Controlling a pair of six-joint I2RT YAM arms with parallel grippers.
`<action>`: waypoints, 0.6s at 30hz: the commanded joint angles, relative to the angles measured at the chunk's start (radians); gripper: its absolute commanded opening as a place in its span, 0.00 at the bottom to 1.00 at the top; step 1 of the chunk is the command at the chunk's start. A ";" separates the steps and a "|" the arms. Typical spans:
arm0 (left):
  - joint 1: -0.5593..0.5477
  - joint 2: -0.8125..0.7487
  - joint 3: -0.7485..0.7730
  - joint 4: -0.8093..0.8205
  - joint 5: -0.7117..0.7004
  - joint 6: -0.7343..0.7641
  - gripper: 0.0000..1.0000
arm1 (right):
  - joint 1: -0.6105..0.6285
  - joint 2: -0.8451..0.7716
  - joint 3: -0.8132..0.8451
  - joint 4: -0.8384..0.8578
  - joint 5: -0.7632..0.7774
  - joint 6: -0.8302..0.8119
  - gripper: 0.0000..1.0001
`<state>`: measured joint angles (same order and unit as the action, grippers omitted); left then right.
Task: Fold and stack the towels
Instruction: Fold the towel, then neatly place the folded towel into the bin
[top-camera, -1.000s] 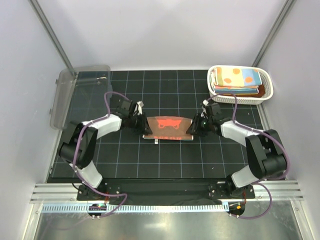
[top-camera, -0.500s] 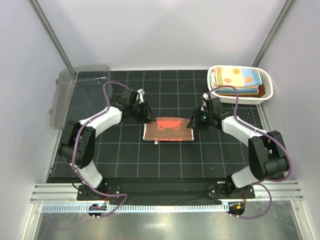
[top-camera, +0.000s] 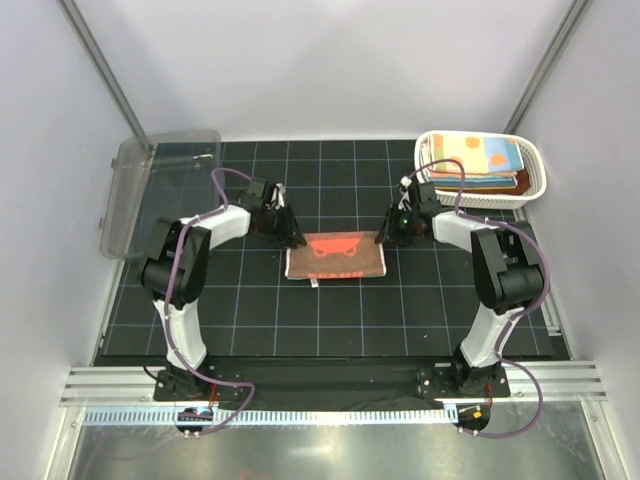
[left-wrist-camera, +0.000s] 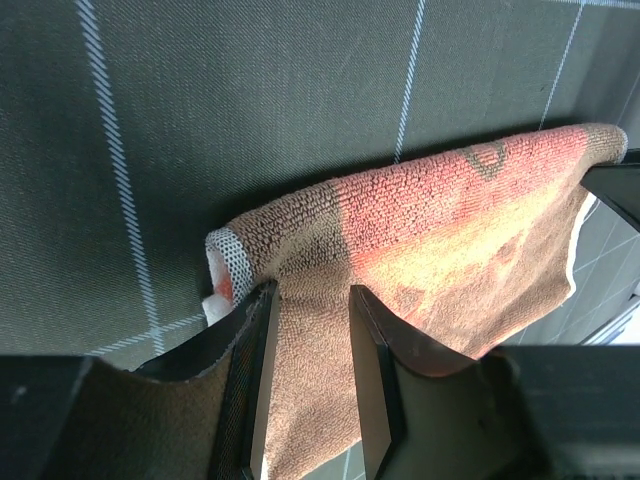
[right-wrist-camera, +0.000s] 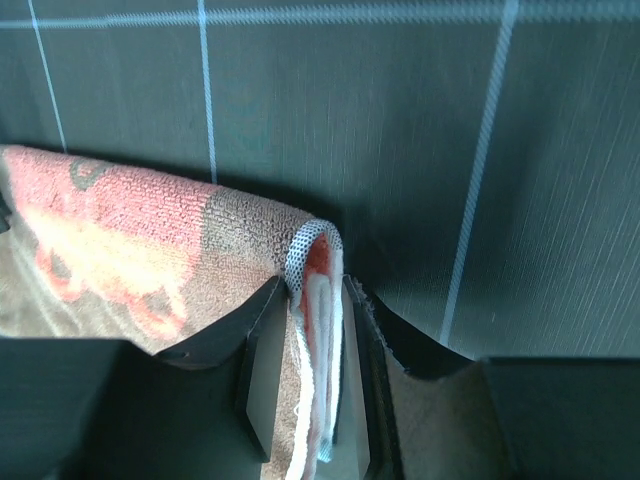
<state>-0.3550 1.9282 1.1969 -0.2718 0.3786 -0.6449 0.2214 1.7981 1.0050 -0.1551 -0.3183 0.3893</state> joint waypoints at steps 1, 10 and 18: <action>0.013 0.003 0.015 0.005 -0.046 0.030 0.39 | 0.007 0.009 0.033 0.032 0.008 -0.078 0.37; 0.013 -0.112 0.069 -0.076 -0.033 0.036 0.43 | 0.009 -0.141 0.106 -0.193 0.015 -0.017 0.59; 0.002 -0.265 -0.020 -0.101 -0.023 0.019 0.45 | 0.019 -0.178 0.020 -0.175 -0.033 -0.020 0.75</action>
<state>-0.3511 1.7168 1.2148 -0.3740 0.3290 -0.6212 0.2348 1.6142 1.0435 -0.3130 -0.3286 0.3660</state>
